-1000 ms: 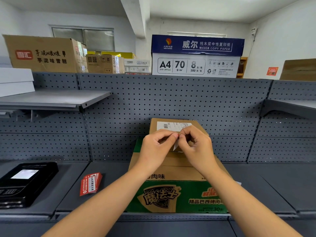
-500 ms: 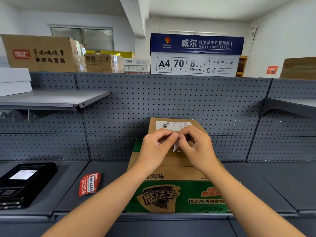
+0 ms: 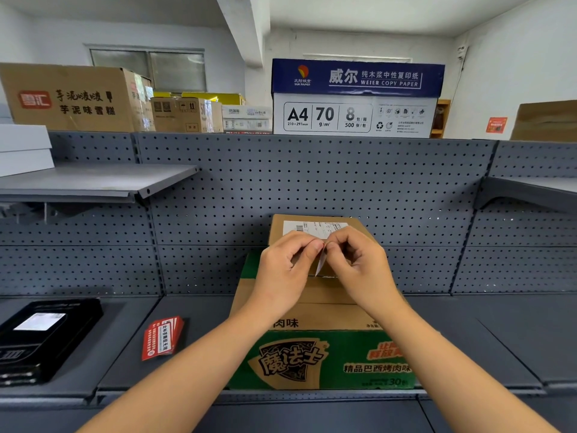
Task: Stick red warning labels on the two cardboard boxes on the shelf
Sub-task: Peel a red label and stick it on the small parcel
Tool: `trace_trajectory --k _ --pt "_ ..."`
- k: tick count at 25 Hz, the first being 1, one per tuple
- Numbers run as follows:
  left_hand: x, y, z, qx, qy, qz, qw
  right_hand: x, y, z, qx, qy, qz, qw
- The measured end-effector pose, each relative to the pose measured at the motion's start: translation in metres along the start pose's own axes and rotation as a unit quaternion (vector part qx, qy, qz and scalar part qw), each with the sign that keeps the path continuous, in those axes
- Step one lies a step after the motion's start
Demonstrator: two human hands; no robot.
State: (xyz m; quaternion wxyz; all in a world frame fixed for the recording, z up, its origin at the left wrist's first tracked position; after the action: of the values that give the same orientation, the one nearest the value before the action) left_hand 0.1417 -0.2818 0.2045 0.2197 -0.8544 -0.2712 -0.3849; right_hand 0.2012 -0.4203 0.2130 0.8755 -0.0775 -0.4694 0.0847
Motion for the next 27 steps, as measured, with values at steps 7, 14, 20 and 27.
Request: trace_trajectory --k 7,14,20,27 --pt "-0.002 0.001 -0.009 -0.043 0.001 -0.032 0.999 -0.002 -0.006 -0.003 0.148 0.093 -0.01 0.985" --pt "-0.005 0.002 -0.017 0.0 0.033 -0.047 0.998 -0.002 -0.008 -0.003 0.106 0.067 -0.02 0.992" --pt "-0.002 0.004 -0.014 -0.011 0.008 -0.029 0.999 -0.001 -0.01 0.0 0.016 0.006 -0.016 1.0" --pt "0.001 0.005 -0.014 -0.035 0.001 -0.004 0.999 0.0 -0.016 0.014 -0.055 -0.075 0.004 0.996"
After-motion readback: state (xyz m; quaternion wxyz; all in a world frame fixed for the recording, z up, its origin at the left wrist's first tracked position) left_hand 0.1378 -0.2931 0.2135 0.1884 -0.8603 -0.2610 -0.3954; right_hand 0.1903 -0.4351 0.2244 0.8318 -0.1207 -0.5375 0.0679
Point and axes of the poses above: each hand's wrist, its own x-axis towards the middle knuckle, its own y-axis out of the palm, z = x × y, the point moved 8 cm from there along x, towards the middle knuckle, and after that the axes turned 6 degrees about -z, right-handed, at the moved point
